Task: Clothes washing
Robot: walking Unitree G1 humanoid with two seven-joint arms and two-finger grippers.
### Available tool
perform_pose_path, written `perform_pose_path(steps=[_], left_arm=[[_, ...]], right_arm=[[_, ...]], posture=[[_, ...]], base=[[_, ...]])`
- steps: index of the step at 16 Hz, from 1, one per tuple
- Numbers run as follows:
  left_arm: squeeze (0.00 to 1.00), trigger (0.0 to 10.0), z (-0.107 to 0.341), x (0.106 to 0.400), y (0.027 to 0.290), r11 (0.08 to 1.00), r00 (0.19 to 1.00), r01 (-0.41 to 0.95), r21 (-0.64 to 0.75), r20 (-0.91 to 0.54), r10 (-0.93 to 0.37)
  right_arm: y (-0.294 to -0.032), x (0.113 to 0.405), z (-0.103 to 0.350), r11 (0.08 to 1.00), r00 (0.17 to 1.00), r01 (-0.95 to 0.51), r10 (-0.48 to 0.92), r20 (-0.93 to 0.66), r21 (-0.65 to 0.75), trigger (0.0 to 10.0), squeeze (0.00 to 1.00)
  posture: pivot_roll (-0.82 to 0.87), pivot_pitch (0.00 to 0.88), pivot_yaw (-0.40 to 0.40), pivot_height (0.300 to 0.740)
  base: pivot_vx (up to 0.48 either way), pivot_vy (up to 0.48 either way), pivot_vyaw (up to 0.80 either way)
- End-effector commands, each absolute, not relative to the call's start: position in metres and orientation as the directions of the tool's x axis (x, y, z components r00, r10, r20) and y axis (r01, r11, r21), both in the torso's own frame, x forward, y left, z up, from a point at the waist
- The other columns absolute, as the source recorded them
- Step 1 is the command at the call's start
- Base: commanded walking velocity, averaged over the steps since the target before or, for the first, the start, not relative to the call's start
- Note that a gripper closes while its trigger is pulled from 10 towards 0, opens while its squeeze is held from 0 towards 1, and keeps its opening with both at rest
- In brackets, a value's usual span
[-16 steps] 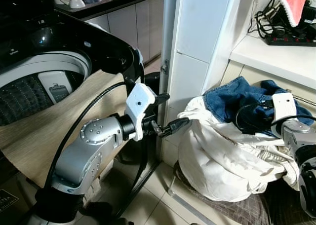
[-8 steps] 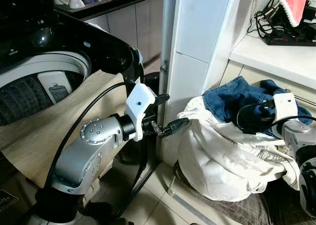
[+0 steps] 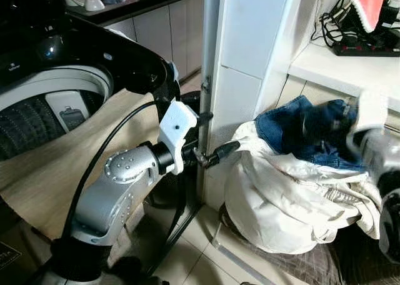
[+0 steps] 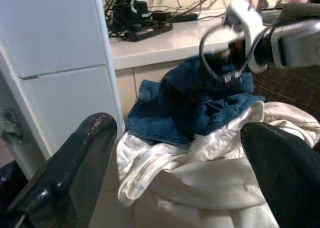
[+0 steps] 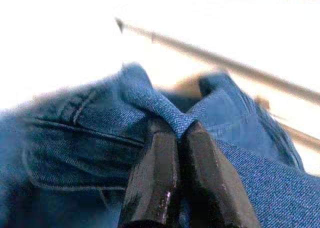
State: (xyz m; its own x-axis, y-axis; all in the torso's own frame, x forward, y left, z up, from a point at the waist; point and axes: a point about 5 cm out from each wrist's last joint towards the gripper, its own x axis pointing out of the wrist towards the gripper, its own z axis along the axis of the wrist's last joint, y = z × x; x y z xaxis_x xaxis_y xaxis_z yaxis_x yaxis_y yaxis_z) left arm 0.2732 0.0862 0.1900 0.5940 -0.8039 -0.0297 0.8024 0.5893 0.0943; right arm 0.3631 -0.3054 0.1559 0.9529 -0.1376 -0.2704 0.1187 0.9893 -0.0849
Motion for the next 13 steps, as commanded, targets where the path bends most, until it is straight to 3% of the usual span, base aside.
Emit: perform_pose_path(steps=[1,4,5,6,8,10,13], left_arm=[[0.0,10.0,0.196,0.278,0.087,0.614,0.618,0.781,0.116,-0.001,-0.786],[0.0,10.0,0.215,0.285,0.084,0.643,0.638,0.752,0.147,0.087,-0.765],[0.0,10.0,0.231,0.288,0.08,0.662,0.642,0.736,0.141,0.162,-0.749],[0.0,10.0,0.241,0.29,0.079,0.676,0.646,0.724,0.136,0.208,-0.734],[0.0,10.0,0.255,0.293,0.075,0.693,0.644,0.712,0.113,0.287,-0.709],[0.0,10.0,0.263,0.29,0.067,0.66,0.603,0.747,0.079,0.337,-0.723],[0.0,10.0,0.258,0.281,0.051,0.582,0.536,0.811,0.063,0.32,-0.781]], right_arm=[[-0.299,0.369,0.179,0.998,0.982,0.056,-0.06,-0.178,-0.027,0.0,0.0],[-0.269,0.351,0.231,0.966,0.97,-0.242,0.244,-0.015,0.096,0.0,0.0],[-0.246,0.33,0.261,0.882,0.89,-0.457,0.452,0.066,0.115,0.0,0.0],[-0.232,0.319,0.276,0.813,0.824,-0.566,0.554,0.119,0.133,0.0,0.0],[-0.212,0.296,0.295,0.683,0.697,-0.716,0.687,0.207,0.144,0.0,0.0],[-0.202,0.284,0.3,0.608,0.625,-0.78,0.743,0.24,0.149,0.0,0.0],[-0.195,0.277,0.297,0.575,0.606,-0.796,0.76,0.235,0.19,0.0,0.0]], posture=[[-0.04,0.001,0.022,0.74],[-0.05,0.0,0.017,0.74],[-0.06,0.0,0.013,0.74],[-0.06,0.0,0.012,0.74],[-0.06,0.0,0.005,0.74],[-0.06,0.0,-0.001,0.74],[-0.06,0.0,-0.001,0.74]], base=[[0.0,0.0,0.0],[0.0,0.0,0.0],[0.0,0.0,0.0],[0.0,0.0,0.0],[0.0,0.0,0.0],[0.0,0.0,0.0],[0.0,0.0,0.0]])
